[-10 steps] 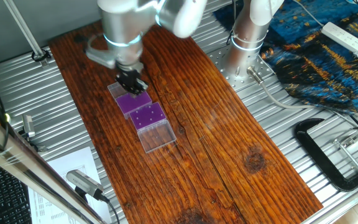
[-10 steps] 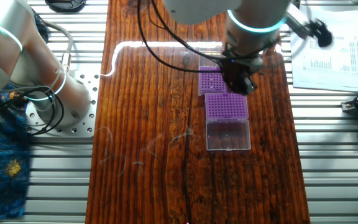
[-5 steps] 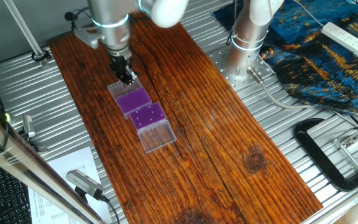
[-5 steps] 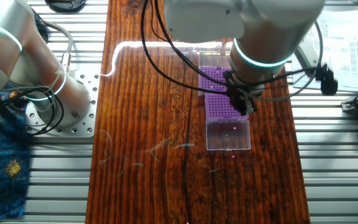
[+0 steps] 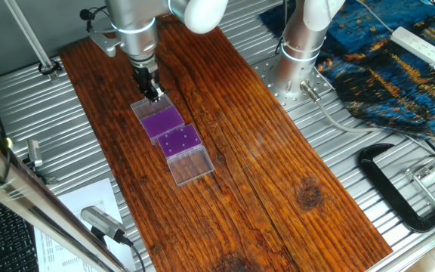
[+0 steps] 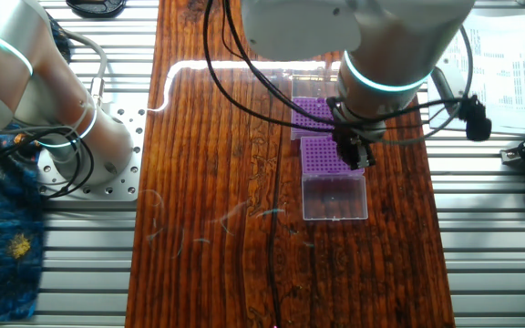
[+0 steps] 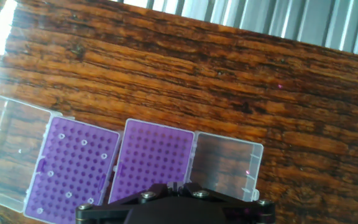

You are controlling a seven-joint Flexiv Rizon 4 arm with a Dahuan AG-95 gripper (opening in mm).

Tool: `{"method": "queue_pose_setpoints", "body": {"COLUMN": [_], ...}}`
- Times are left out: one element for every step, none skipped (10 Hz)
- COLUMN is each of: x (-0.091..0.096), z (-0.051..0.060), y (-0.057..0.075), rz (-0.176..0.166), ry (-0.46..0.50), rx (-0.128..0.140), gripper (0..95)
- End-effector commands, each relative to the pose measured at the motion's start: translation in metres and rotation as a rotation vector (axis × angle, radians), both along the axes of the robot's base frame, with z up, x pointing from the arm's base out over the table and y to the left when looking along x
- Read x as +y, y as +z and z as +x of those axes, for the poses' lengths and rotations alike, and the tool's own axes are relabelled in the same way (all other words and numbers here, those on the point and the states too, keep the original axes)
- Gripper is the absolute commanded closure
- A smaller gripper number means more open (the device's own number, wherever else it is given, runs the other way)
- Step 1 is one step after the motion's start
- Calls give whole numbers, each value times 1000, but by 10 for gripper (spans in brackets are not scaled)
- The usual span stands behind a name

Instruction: Transfer all small pipette tips from one holder to another

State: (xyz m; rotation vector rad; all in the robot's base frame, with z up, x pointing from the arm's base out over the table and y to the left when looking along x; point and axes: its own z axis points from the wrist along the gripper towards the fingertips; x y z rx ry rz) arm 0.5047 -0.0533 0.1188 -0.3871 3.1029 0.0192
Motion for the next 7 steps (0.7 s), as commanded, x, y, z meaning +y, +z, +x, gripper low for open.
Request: {"method": "queue_pose_setpoints", "body": {"x": [-1, 0, 0, 0, 0, 0, 0], "z": [1, 1, 1, 1, 1, 1, 1], "y": [-1, -1, -1, -1, -1, -1, -1], "rz": [-12, -11, -14, -14, -14, -13, -13], "ry": [-15, -26, -26, -27, -24, -18, -16], "rx": [16, 17, 26, 32, 37, 39, 41], "gripper": [950, 950, 950, 950, 950, 950, 950]}}
